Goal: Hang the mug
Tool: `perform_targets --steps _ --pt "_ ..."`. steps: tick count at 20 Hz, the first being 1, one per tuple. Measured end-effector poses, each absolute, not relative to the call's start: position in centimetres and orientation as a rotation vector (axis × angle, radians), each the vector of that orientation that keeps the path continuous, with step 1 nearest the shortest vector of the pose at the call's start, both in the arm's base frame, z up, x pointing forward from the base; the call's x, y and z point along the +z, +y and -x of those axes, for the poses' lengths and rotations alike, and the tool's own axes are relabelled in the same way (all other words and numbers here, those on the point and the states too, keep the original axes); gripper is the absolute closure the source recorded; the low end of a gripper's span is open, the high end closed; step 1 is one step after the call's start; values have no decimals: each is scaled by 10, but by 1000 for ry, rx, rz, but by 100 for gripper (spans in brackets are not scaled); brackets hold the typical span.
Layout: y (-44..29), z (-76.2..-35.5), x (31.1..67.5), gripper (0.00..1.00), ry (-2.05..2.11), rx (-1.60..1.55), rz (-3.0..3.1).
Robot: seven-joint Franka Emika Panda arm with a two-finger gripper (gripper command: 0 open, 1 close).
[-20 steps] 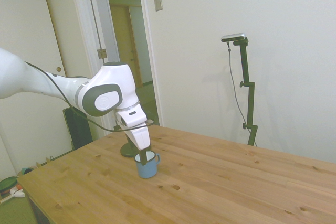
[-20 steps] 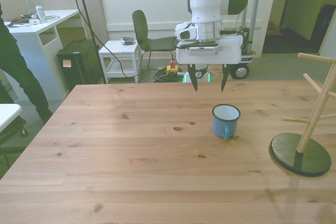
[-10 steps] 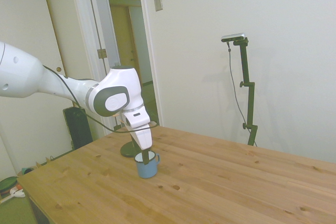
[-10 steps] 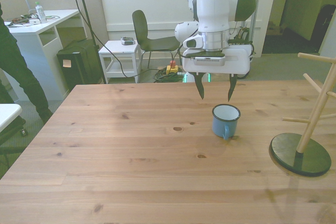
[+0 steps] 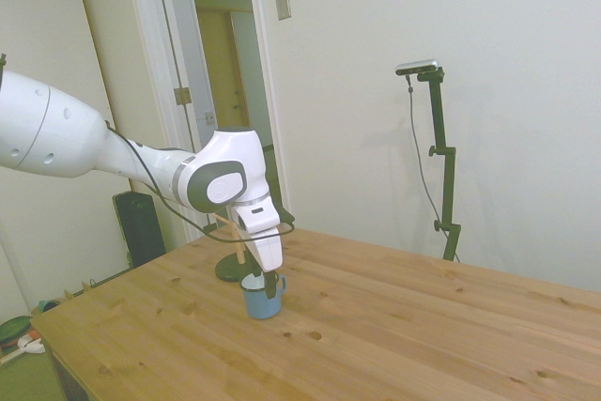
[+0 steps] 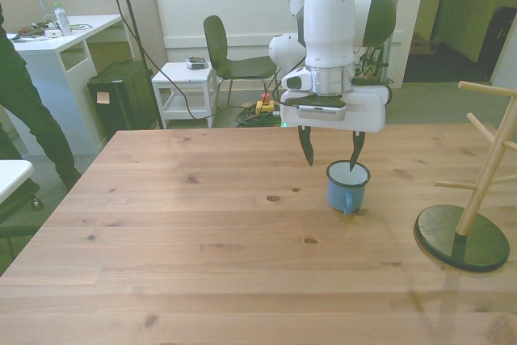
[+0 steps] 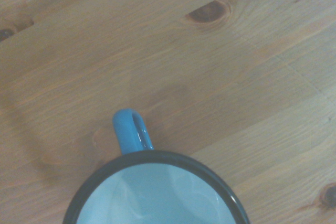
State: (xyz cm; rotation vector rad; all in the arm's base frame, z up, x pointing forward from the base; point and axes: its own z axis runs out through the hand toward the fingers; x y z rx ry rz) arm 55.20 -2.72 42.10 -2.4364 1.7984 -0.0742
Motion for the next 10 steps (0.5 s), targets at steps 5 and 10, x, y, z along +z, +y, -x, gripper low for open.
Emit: perform_targets --steps 5,10 --pt "-16 -565 407 100 1781 -48 2482" --pt "-8 -569 404 100 1766 -45 2498"
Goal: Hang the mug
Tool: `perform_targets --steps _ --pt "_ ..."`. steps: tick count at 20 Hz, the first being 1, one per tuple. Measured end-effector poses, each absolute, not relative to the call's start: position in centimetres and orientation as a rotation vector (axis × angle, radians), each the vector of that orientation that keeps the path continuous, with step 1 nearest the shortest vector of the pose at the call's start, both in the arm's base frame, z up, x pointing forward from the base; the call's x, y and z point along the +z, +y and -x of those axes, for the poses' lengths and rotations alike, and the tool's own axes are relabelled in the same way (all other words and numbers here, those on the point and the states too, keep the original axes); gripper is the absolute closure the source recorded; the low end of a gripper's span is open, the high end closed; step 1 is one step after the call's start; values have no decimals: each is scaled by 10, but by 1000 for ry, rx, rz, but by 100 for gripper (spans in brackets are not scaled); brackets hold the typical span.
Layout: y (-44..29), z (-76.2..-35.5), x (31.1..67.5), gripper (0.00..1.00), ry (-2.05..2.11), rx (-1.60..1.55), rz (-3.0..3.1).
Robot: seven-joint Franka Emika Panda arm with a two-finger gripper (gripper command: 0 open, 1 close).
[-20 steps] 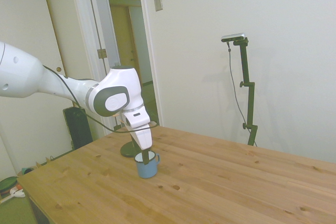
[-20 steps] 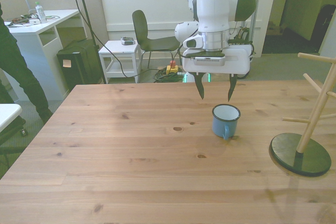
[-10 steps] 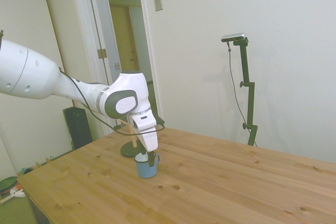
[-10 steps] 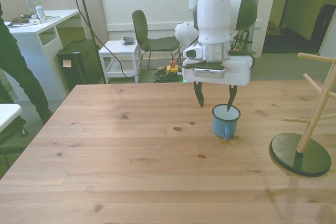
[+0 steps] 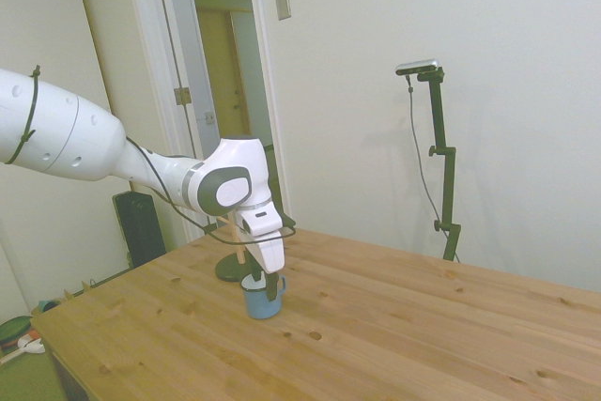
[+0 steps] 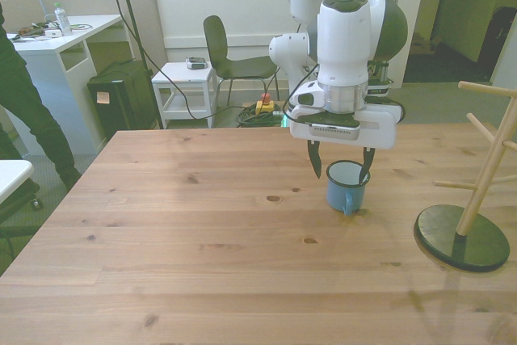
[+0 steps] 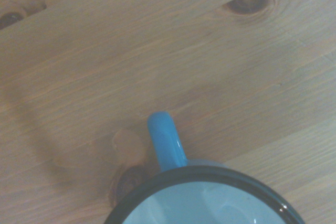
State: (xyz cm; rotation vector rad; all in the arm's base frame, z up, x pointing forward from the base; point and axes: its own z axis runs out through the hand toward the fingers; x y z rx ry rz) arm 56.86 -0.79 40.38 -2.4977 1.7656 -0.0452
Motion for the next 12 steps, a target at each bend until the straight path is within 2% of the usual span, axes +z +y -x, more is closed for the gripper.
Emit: perform_targets --steps 12 --pt "-11 -569 401 100 1774 -41 2500"
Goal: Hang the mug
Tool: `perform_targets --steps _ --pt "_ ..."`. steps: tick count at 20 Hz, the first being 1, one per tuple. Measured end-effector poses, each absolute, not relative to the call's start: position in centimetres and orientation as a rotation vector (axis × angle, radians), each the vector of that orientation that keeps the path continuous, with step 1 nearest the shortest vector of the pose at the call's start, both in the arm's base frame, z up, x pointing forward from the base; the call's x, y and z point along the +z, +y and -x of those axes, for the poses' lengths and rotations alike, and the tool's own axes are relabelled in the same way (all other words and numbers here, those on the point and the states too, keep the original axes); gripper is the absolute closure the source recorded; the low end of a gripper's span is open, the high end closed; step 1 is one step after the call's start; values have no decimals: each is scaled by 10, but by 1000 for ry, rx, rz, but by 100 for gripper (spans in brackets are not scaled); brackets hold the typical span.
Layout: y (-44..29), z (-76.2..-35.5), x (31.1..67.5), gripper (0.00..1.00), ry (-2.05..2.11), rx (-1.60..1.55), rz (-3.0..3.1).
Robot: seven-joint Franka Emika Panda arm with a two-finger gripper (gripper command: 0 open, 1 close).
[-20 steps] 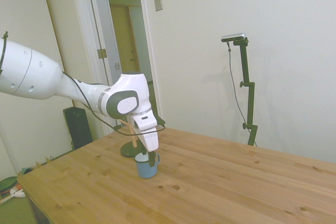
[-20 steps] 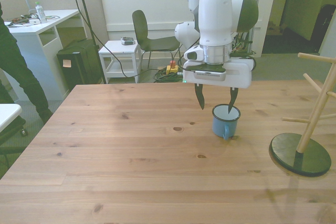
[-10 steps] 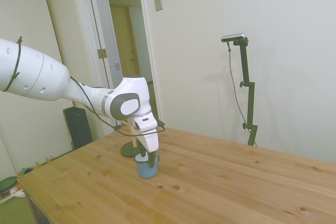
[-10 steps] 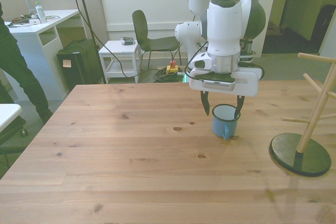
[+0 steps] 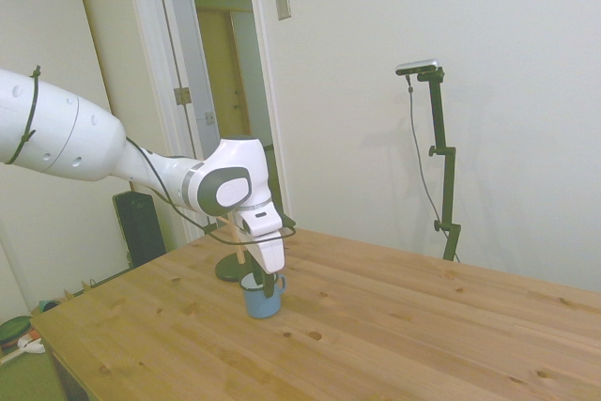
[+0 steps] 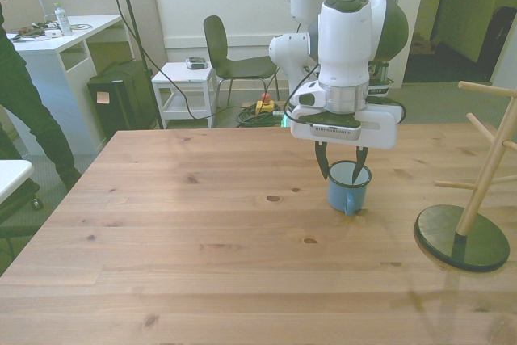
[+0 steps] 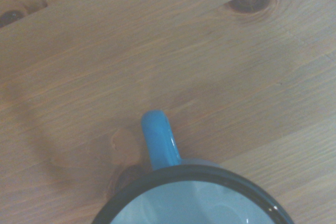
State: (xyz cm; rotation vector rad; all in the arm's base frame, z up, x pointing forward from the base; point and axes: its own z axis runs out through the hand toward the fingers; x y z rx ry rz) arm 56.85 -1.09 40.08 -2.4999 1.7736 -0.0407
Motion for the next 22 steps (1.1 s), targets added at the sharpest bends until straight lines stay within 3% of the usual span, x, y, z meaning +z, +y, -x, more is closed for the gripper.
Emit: perform_targets --steps 18,22 --pt "-6 -570 391 100 1747 -41 2559" --pt "-13 -568 414 100 1691 -81 2580"
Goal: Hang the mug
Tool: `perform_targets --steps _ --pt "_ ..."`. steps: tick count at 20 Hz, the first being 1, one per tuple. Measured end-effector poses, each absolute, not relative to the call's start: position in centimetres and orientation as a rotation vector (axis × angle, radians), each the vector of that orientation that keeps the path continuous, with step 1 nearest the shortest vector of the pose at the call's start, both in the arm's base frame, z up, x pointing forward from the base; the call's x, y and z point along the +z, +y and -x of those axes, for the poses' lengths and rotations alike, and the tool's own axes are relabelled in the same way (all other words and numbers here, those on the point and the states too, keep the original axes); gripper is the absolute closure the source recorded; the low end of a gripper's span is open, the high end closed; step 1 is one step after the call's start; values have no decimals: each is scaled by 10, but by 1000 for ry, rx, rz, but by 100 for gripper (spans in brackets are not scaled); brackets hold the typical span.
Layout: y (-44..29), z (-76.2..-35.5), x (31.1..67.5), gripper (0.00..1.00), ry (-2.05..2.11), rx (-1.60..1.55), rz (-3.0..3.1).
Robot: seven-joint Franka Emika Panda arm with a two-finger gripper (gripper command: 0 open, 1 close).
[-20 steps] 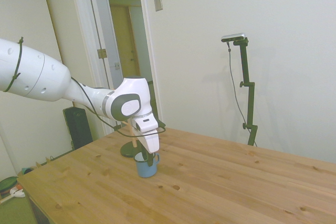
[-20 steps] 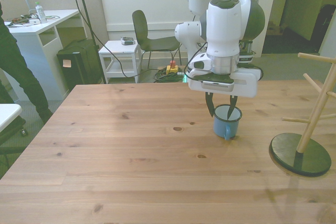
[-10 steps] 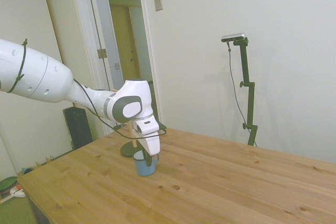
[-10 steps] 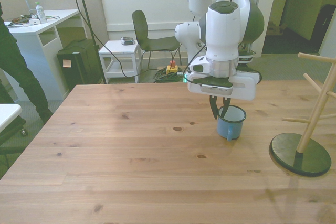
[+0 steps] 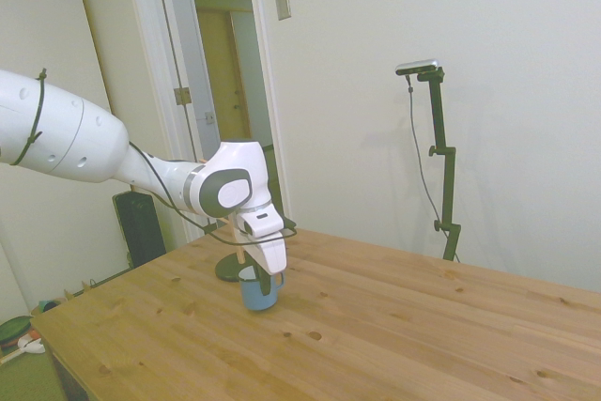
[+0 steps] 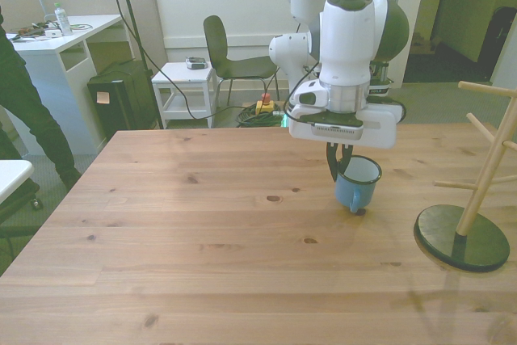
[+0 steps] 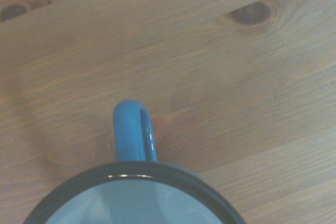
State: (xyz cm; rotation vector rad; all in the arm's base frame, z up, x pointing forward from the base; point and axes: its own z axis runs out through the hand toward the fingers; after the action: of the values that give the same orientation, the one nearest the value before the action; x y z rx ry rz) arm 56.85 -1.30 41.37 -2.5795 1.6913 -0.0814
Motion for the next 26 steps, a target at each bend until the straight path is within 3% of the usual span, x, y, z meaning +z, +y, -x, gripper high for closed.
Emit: perform_targets --steps 11,26 --pt "-7 -570 473 100 1495 -282 2717" --pt "63 -575 503 100 1306 -452 2818"
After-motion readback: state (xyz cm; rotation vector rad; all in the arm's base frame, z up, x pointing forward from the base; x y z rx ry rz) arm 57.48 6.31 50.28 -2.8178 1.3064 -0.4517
